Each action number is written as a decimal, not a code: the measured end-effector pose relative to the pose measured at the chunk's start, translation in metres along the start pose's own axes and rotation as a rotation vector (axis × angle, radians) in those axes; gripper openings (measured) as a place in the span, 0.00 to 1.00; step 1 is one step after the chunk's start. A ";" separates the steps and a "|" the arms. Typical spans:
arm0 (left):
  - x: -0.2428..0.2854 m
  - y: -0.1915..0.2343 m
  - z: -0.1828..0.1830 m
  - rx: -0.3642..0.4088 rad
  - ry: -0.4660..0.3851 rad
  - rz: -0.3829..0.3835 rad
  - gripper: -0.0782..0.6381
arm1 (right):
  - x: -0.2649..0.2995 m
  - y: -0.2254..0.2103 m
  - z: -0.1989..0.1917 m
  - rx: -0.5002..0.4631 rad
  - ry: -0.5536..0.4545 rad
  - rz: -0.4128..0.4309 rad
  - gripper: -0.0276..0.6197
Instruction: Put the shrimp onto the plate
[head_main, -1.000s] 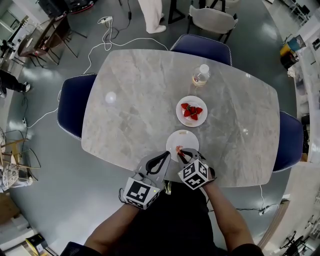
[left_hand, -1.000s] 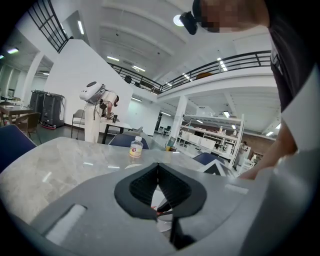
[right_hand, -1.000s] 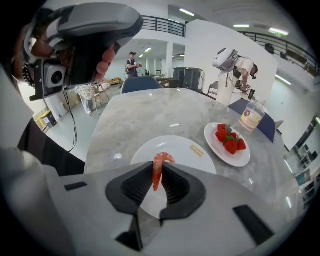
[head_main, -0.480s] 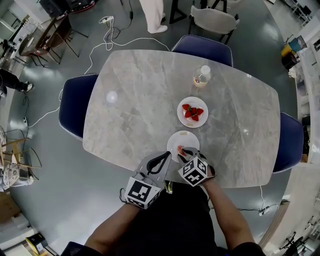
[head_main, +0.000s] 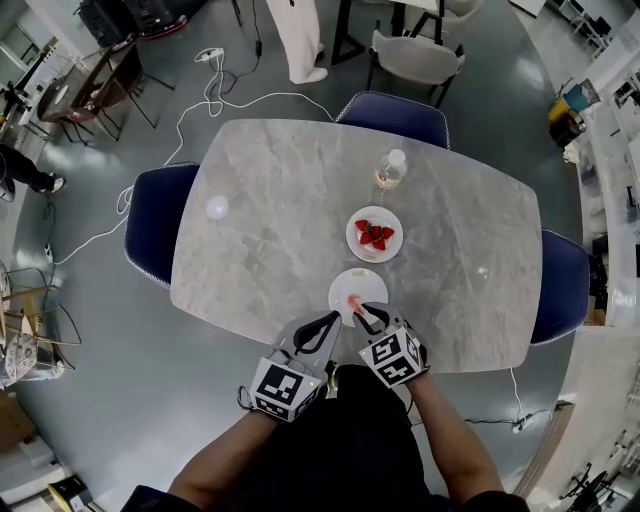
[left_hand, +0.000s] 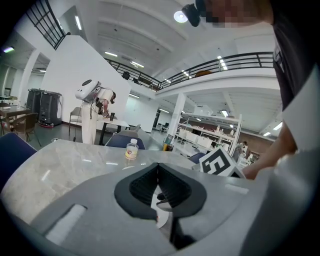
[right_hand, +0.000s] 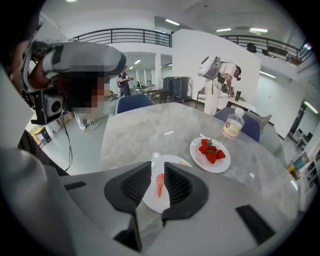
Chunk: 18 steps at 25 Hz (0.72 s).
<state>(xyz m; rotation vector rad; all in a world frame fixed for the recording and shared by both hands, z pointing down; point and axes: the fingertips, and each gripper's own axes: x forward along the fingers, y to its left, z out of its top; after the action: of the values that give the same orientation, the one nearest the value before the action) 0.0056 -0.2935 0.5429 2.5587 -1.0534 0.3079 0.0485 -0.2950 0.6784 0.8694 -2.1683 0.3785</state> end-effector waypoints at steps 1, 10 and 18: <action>-0.002 -0.002 0.003 0.000 0.002 -0.001 0.12 | -0.007 0.001 0.004 0.010 -0.011 -0.005 0.17; -0.019 -0.032 0.043 0.012 -0.014 -0.042 0.12 | -0.100 -0.004 0.081 0.280 -0.319 -0.065 0.05; -0.040 -0.051 0.094 0.037 -0.070 -0.059 0.12 | -0.173 0.010 0.151 0.294 -0.515 -0.070 0.05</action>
<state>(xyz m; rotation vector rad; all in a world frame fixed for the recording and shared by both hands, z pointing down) 0.0202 -0.2723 0.4321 2.6453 -1.0039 0.2260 0.0430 -0.2840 0.4489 1.3182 -2.5800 0.4869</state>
